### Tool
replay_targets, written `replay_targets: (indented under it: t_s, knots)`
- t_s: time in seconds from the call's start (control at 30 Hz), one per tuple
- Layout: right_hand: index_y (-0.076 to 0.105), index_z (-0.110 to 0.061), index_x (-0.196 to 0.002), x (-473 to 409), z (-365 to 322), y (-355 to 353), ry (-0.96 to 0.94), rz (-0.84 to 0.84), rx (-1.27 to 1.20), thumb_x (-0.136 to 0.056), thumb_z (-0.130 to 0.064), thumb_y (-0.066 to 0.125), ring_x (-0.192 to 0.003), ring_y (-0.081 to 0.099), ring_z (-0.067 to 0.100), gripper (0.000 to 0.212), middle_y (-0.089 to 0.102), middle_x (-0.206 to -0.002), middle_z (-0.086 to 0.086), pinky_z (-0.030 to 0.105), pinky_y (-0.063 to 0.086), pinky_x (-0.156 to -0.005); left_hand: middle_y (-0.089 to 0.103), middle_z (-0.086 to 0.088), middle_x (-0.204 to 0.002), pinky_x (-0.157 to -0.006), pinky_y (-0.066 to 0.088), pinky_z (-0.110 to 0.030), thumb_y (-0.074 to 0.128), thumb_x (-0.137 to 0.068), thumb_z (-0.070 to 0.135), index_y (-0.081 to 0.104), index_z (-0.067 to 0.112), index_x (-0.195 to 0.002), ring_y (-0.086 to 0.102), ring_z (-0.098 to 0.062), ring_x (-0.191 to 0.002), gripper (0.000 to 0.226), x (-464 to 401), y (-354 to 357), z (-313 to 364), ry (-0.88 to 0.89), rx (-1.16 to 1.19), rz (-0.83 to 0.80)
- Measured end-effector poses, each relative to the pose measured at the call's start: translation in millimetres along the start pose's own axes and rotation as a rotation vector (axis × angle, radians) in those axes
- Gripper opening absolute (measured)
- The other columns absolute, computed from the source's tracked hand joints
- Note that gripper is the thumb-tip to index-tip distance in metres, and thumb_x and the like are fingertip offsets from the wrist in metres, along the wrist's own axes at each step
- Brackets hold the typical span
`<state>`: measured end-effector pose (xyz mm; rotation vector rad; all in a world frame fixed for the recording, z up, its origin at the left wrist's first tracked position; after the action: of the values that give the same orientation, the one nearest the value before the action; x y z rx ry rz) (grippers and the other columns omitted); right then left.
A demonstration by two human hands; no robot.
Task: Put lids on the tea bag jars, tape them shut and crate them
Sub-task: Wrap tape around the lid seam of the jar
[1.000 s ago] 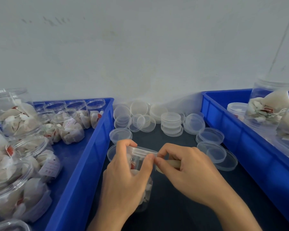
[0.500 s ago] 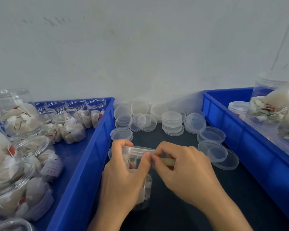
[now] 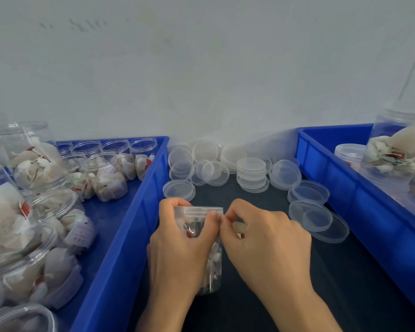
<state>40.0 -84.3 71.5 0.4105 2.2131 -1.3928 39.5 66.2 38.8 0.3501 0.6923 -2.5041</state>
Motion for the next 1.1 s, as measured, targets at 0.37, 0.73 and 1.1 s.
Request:
replay_targets:
  t_s: [0.37, 0.73, 1.1]
  knots:
    - [0.059, -0.027, -0.073, -7, 7, 6, 0.110, 0.053, -0.034, -0.093, -0.052, 0.064, -0.050, 0.055, 0.020, 0.033, 0.052, -0.050, -0.007, 0.033, 0.047, -0.047, 0.066, 0.014, -0.083, -0.061, 0.044, -0.028, 0.060, -0.078, 0.078, 0.041, 0.045, -0.103, 0.063, -0.002, -0.069, 0.046, -2, 5, 9, 0.005, -0.077, 0.018]
    - [0.064, -0.027, -0.072, -31, 72, 0, 0.405, 0.123, 0.020, -0.092, -0.041, 0.066, -0.053, 0.046, 0.012, 0.025, 0.055, -0.058, -0.009, 0.023, 0.032, -0.054, 0.070, 0.013, -0.077, -0.048, 0.045, -0.021, 0.064, -0.086, 0.058, 0.043, 0.041, -0.100, 0.066, -0.007, -0.063, 0.031, 4, -11, -4, -0.090, 0.096, 0.127]
    - [0.066, -0.050, -0.095, -23, 59, 32, 0.218, -0.131, -0.455, -0.090, -0.065, 0.062, -0.081, 0.063, -0.005, 0.016, 0.068, -0.079, -0.030, 0.033, 0.053, -0.063, 0.069, 0.008, -0.087, -0.060, 0.048, -0.027, 0.067, -0.087, 0.057, 0.044, 0.040, -0.109, 0.067, -0.001, -0.075, 0.036, -7, 0, -17, -0.080, 0.243, 0.105]
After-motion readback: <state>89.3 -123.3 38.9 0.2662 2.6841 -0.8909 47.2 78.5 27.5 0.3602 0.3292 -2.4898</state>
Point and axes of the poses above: each hand's wrist, its own x-axis away from the middle knuckle, its own y-axis out of the palm, z = x × y, the point moved 3 cm from there along -x, towards the middle knuckle
